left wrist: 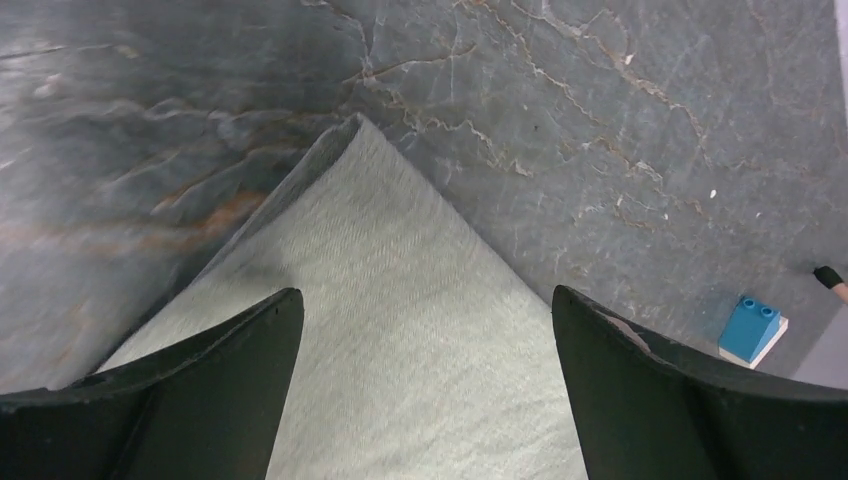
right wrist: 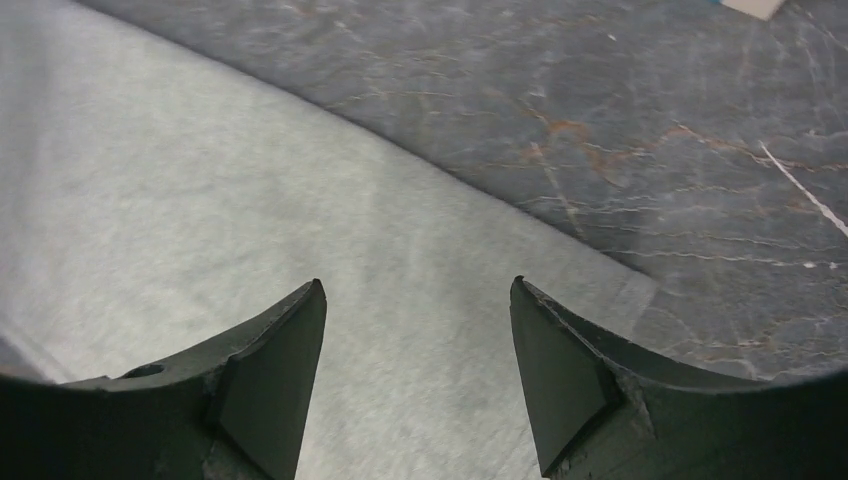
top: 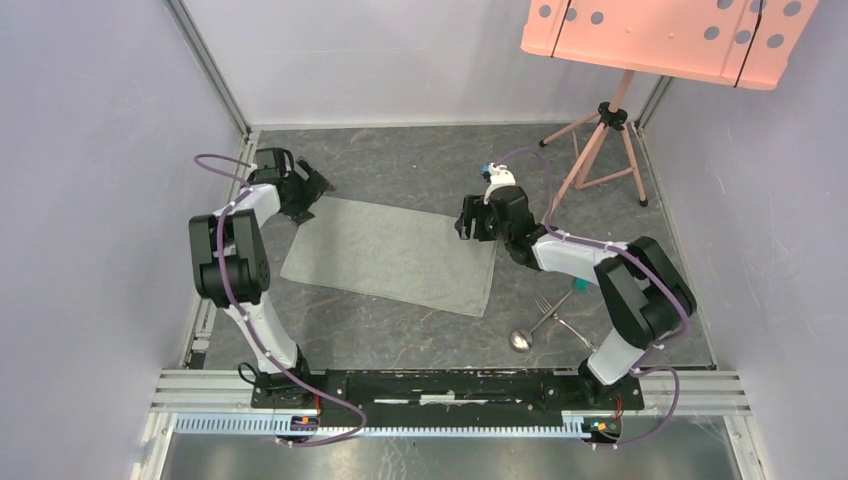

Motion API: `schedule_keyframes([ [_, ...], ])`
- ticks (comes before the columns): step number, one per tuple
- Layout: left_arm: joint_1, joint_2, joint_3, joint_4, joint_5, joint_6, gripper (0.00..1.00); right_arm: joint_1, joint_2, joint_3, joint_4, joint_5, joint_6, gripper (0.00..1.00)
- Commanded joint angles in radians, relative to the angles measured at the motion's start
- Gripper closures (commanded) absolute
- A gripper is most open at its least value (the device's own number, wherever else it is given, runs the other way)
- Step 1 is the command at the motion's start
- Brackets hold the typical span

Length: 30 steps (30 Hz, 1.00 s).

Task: Fold the napkin into a case and place the utensils inside
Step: Smooth out the rectangle-folded napkin at the center of the board.

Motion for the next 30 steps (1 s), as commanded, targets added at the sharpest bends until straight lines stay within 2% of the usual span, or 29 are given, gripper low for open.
schedule_keyframes([
  [1, 0.003, 0.098, 0.088, 0.134, 0.118, -0.017, 0.0, -0.032, 0.069, 0.022, 0.085, -0.032, -0.004, 0.27],
  [6, 0.005, 0.163, 0.11, 0.176, 0.149, -0.001, 0.0, -0.105, 0.114, -0.005, 0.105, -0.078, -0.006, 0.27],
  [10, 0.023, 0.188, 0.112, 0.103, 0.081, 0.009, 0.0, -0.143, 0.166, -0.005, 0.088, -0.083, 0.015, 0.29],
  [14, 0.033, 0.125, 0.067, 0.107, 0.086, 0.023, 0.0, -0.16, 0.175, -0.005, 0.107, -0.123, 0.02, 0.32],
  [17, 0.024, 0.052, 0.065, 0.148, 0.134, 0.0, 0.0, -0.159, 0.16, -0.023, 0.147, -0.152, 0.019, 0.32],
  [20, 0.018, 0.045, 0.098, 0.182, 0.21, -0.044, 0.0, -0.157, 0.136, -0.038, 0.191, -0.187, 0.019, 0.32],
  [25, 0.018, 0.13, 0.152, 0.21, 0.269, -0.117, 0.0, -0.143, 0.088, -0.051, 0.266, -0.209, 0.025, 0.32],
  [30, 0.02, 0.243, 0.203, 0.255, 0.315, -0.145, 0.0, -0.145, 0.148, -0.012, 0.214, -0.195, 0.026, 0.35],
])
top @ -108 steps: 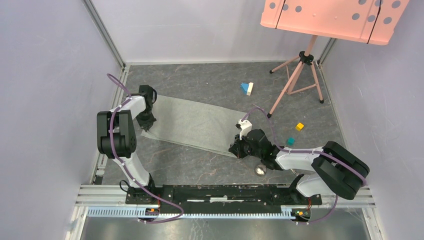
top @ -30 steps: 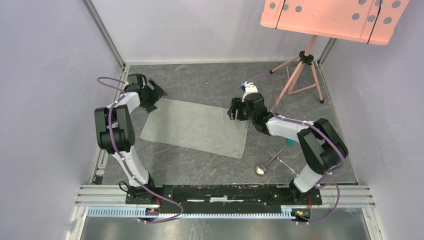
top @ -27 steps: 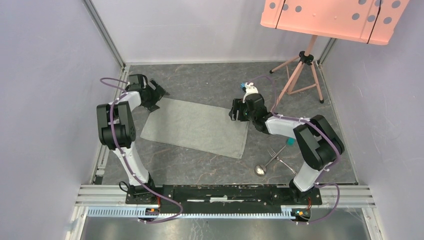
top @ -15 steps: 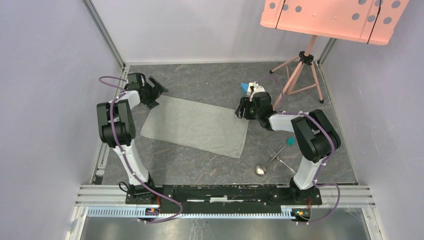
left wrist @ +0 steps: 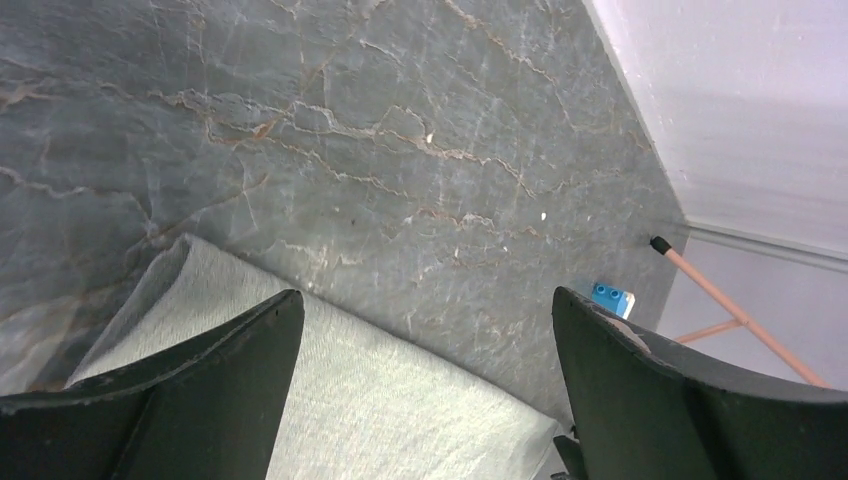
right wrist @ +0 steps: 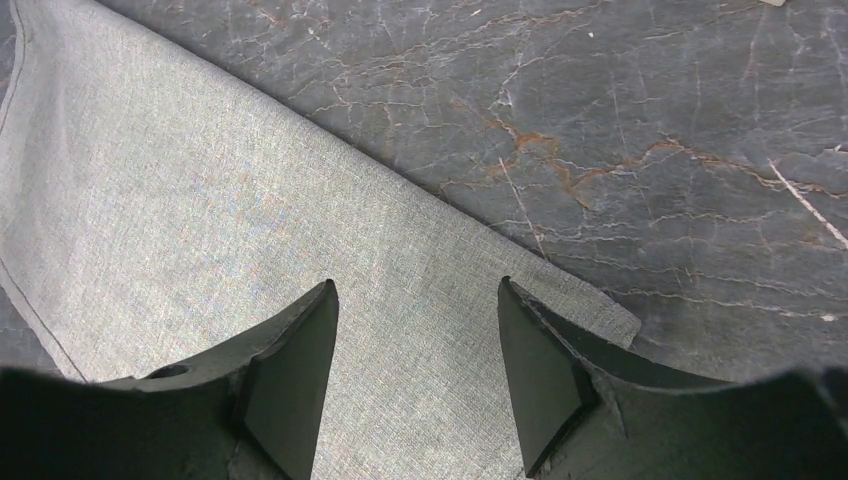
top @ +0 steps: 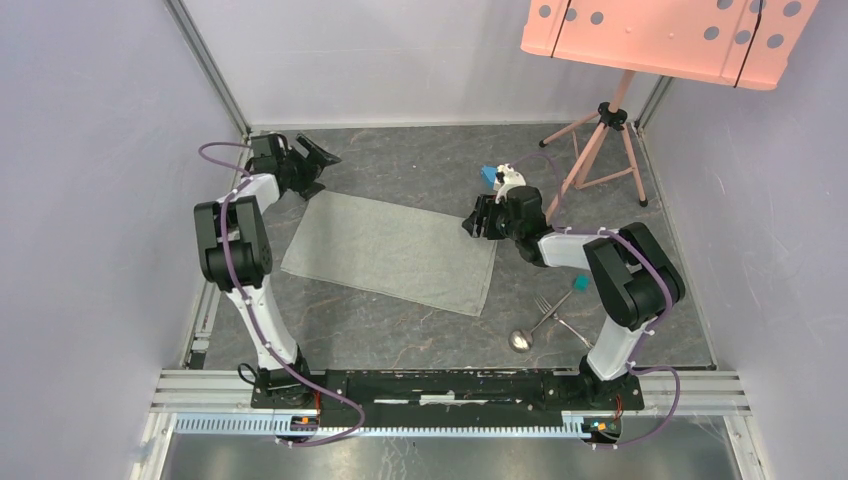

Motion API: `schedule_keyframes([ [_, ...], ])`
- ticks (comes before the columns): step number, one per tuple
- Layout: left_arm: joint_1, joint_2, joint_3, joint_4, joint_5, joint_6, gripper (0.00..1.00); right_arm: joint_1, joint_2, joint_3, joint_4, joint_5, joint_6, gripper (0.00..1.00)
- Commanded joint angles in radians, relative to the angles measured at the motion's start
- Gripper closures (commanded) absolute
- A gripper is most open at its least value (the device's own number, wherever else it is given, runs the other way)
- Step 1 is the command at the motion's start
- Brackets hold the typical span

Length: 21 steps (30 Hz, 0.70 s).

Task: Fold the napkin into a case and place the utensils inside
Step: Smooth out the rectangle-folded napkin at the center of the board.

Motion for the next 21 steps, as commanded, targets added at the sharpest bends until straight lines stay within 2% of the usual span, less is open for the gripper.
schedule_keyframes([
  [1, -0.002, 0.102, 0.057, 0.069, 0.08, -0.075, 0.0, 0.004, 0.026, 0.04, 0.012, 0.005, 0.007, 0.35],
  [8, 0.032, 0.165, 0.025, 0.08, 0.053, -0.063, 0.0, -0.002, 0.075, 0.069, -0.079, 0.06, 0.011, 0.36],
  [15, 0.075, 0.235, 0.112, 0.018, 0.024, 0.08, 0.0, -0.009, 0.099, 0.092, -0.113, 0.087, 0.017, 0.37],
  [18, 0.077, 0.213, 0.135, 0.001, 0.033, 0.111, 0.0, -0.01, 0.11, 0.101, -0.11, 0.067, 0.014, 0.37],
  [21, 0.062, 0.126, 0.141, 0.022, 0.078, 0.109, 0.0, -0.009, 0.117, 0.103, -0.094, 0.038, 0.004, 0.37],
])
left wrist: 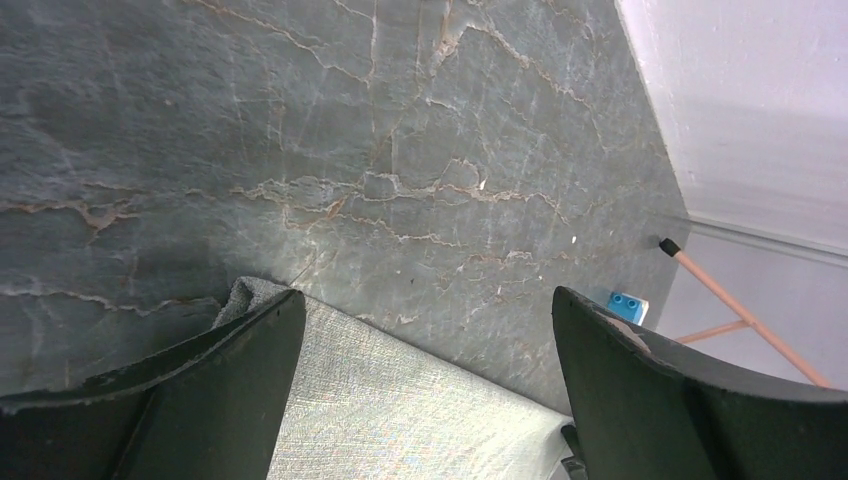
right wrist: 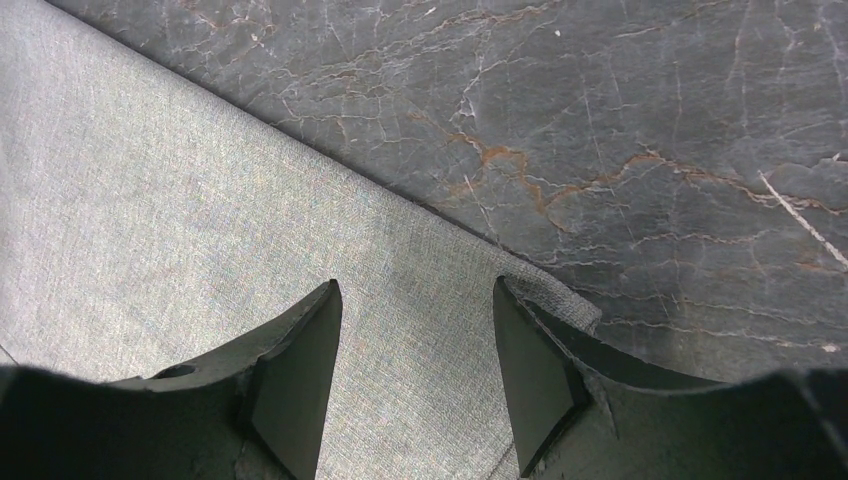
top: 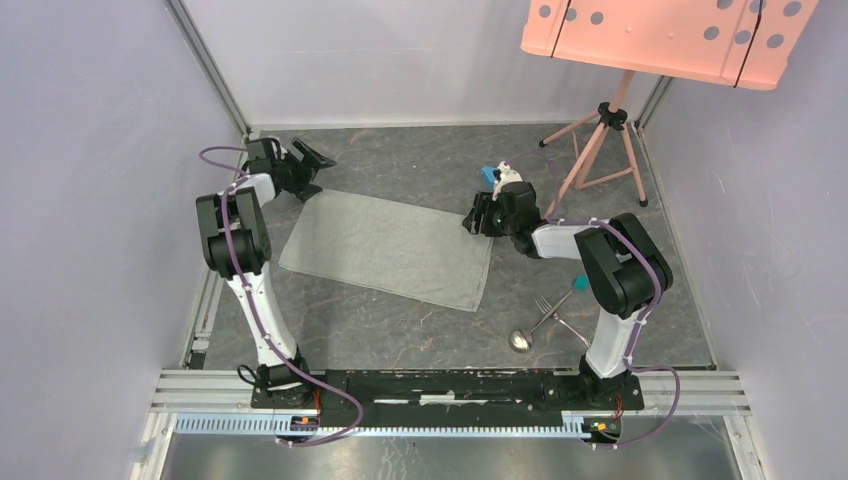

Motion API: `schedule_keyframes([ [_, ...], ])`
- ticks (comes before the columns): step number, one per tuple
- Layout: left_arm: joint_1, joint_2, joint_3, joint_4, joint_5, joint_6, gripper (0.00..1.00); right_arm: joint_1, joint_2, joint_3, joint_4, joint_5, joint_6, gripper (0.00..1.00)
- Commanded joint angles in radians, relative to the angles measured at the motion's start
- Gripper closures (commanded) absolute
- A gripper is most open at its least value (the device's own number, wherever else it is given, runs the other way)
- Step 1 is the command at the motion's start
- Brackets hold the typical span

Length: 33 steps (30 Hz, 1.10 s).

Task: Fold the napkin into a case and place the utensils inside
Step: Smooth out the rectangle-folded napkin at the center of the board.

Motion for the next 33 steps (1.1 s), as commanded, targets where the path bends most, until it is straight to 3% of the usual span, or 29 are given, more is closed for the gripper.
schedule_keyframes([
  [1, -0.002, -0.097, 0.026, -0.025, -0.014, 0.1, 0.0, -0.007, 0.034, 0.022, -0.023, -0.013, -0.01, 0.37],
  [9, -0.033, -0.231, -0.143, 0.064, 0.009, 0.026, 0.0, -0.007, 0.033, 0.016, -0.009, -0.037, -0.015, 0.37],
  [15, -0.025, -0.14, -0.113, -0.071, -0.052, 0.037, 0.0, -0.007, 0.029, 0.011, -0.006, -0.037, -0.019, 0.37],
  [25, 0.077, -0.007, -0.072, -0.151, -0.118, 0.063, 0.0, -0.007, 0.059, 0.063, -0.069, -0.023, -0.033, 0.36],
  [30, 0.036, -0.143, -0.099, -0.194, -0.192, 0.089, 0.0, -0.007, 0.08, 0.12, -0.104, -0.027, -0.08, 0.31],
  [33, -0.029, -0.286, -0.075, -0.296, -0.338, 0.13, 0.0, 0.011, 0.062, 0.199, -0.265, 0.064, -0.156, 0.26],
])
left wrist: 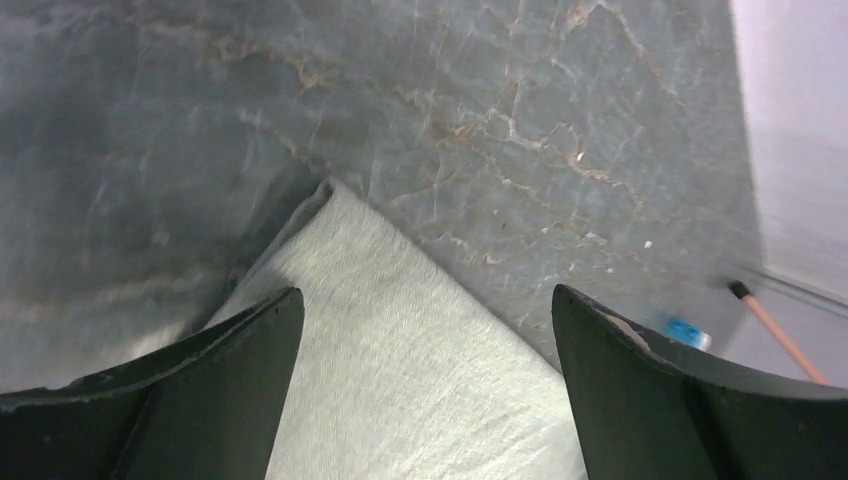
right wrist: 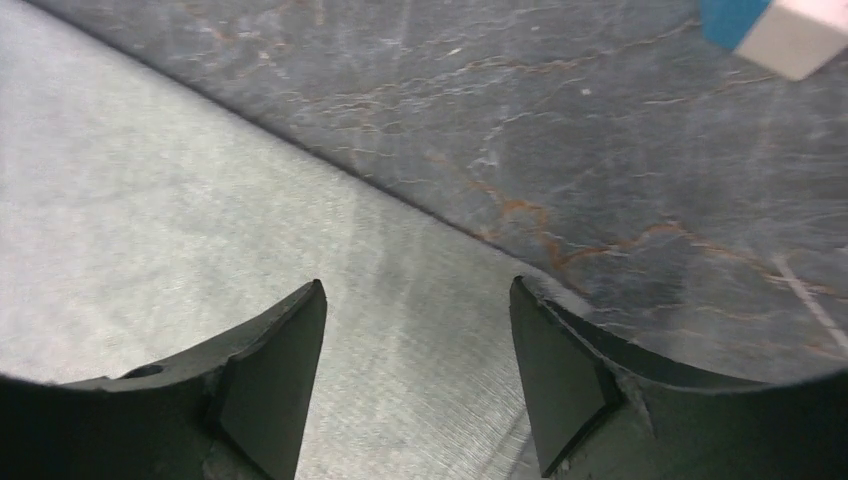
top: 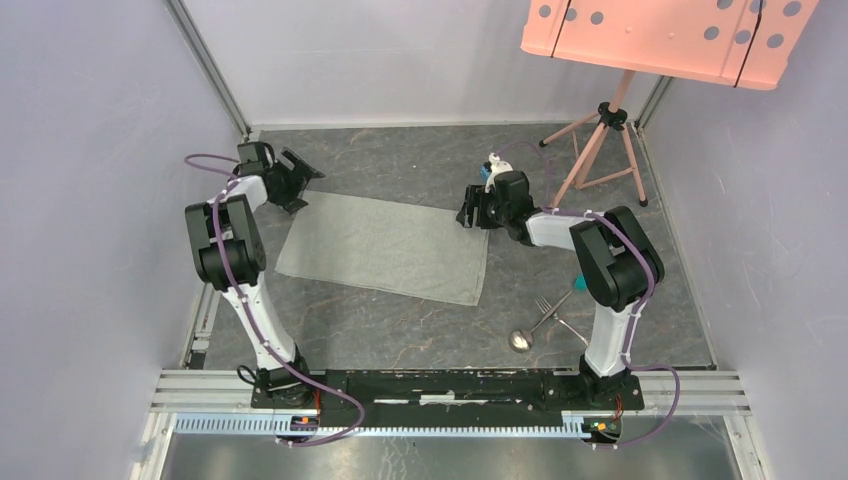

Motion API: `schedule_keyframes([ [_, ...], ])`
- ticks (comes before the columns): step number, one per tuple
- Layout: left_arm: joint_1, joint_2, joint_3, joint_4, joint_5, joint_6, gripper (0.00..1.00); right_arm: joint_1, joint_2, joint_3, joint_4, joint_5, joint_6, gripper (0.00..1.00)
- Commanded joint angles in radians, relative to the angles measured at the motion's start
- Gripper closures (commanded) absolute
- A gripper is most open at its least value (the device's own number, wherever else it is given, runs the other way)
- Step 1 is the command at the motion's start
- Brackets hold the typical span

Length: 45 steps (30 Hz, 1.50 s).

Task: Fold the napkin into a case and place the utensils inside
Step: Smooth out the rectangle-folded napkin at the center of the board, then rotate the rectangle-folded napkin at the center of the board.

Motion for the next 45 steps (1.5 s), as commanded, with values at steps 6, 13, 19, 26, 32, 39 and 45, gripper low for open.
schedule_keyframes([
  [6, -0.158, -0.451, -0.024, -0.228, -0.261, 0.074, 0.0, 0.094, -0.143, 0.106, -0.412, 0.273, -0.185, 0.14],
  [13, -0.311, -0.712, -0.156, -0.084, -0.212, 0.154, 0.0, 0.275, -0.263, -0.024, -0.31, 0.053, -0.074, 0.25],
  [19, -0.329, -0.776, -0.142, -0.097, -0.218, 0.202, 0.0, 0.388, -0.152, 0.075, -0.189, 0.063, 0.025, 0.48],
  [26, -0.328, -0.828, -0.128, -0.113, -0.232, 0.241, 0.0, 0.494, 0.116, 0.371, -0.193, 0.09, 0.05, 0.57],
  [32, -0.321, -0.838, -0.126, -0.12, -0.26, 0.263, 0.0, 0.541, 0.336, 0.679, -0.201, 0.05, 0.074, 0.65],
  [39, -0.246, -0.814, -0.145, -0.068, -0.147, 0.182, 0.0, 0.573, 0.5, 0.849, -0.236, 0.018, 0.106, 0.67],
  [45, -0.198, -0.819, -0.154, -0.054, -0.126, 0.163, 0.0, 0.595, 0.491, 0.772, -0.241, -0.03, 0.095, 0.71],
])
